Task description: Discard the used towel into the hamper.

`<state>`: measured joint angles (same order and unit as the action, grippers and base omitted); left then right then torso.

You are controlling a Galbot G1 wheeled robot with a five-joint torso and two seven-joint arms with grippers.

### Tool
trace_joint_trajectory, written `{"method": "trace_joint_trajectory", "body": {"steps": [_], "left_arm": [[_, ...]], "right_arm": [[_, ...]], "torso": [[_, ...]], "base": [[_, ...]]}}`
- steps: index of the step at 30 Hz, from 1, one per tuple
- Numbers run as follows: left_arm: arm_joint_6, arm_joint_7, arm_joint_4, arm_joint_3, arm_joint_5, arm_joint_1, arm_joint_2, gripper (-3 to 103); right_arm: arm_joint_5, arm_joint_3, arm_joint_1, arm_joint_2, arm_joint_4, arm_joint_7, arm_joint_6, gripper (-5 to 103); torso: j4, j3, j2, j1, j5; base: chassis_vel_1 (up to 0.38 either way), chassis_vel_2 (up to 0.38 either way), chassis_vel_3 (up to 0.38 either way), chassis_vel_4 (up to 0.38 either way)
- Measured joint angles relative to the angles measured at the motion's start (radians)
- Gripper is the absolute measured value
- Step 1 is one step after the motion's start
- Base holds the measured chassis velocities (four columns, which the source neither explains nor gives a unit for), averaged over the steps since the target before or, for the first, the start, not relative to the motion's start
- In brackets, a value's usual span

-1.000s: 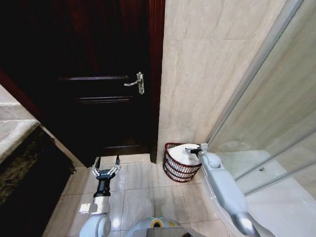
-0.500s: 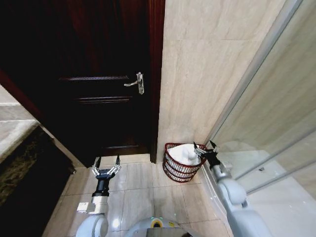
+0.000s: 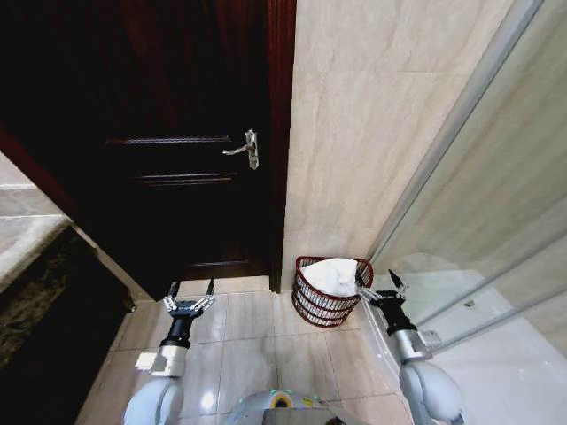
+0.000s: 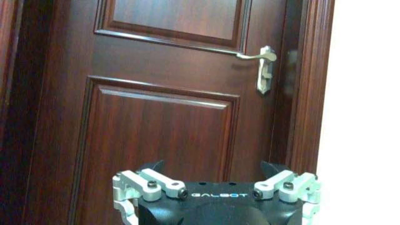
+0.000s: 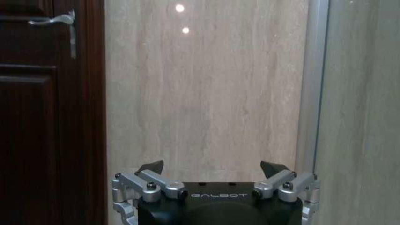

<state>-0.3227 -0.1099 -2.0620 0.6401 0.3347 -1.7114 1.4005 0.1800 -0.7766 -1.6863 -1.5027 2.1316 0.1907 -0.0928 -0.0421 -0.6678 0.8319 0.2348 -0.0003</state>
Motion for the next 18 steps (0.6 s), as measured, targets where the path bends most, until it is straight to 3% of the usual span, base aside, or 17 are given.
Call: {"method": "trace_joint_trajectory", "body": {"steps": [4, 10, 18], "left_arm": [[0.009, 0.002, -0.026, 0.005, 0.000, -0.007, 0.001, 100], [-0.026, -0.030, -0.032, 0.010, 0.001, -0.002, 0.008, 100], [-0.051, -0.021, -0.010, 0.000, 0.015, -0.003, 0.019, 100]], "right_arm": [[0.004, -0.009, -0.021, -0.001, 0.021, 0.000, 0.003, 100], [0.011, -0.025, -0.067, 0.004, 0.057, 0.000, 0.014, 100], [0.009, -0.012, -0.107, -0.005, 0.063, 0.000, -0.010, 100]], "torso": [[0.0001, 0.000, 0.000, 0.000, 0.0002], [0.0003, 0.000, 0.000, 0.000, 0.0002], [0.0003, 0.000, 0.000, 0.000, 0.0000]], "base": [[0.000, 0.000, 0.000, 0.000], [0.041, -0.040, -0.055, 0.045], [0.171, -0.159, -0.169, 0.162]]}}
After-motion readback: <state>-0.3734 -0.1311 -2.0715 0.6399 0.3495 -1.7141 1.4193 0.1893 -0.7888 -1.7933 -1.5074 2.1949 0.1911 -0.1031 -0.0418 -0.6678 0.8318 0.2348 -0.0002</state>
